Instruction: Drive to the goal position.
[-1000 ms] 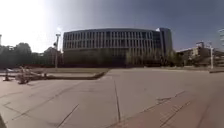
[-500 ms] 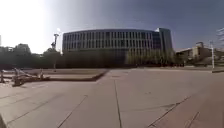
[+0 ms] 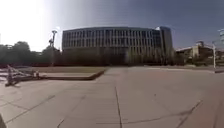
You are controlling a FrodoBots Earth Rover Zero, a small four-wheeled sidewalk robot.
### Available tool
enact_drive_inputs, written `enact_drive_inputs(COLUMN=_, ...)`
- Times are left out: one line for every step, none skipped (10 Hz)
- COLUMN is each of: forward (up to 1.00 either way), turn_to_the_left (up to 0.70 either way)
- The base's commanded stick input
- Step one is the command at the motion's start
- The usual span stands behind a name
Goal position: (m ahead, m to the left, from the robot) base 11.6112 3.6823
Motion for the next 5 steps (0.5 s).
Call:
enact_drive_inputs(forward=0.58, turn_to_the_left=0.04)
enact_drive_inputs(forward=0.58, turn_to_the_left=0.04)
enact_drive_inputs(forward=0.59, turn_to_the_left=0.04)
enact_drive_inputs(forward=0.59, turn_to_the_left=0.04)
enact_drive_inputs(forward=0.58, turn_to_the_left=0.04)
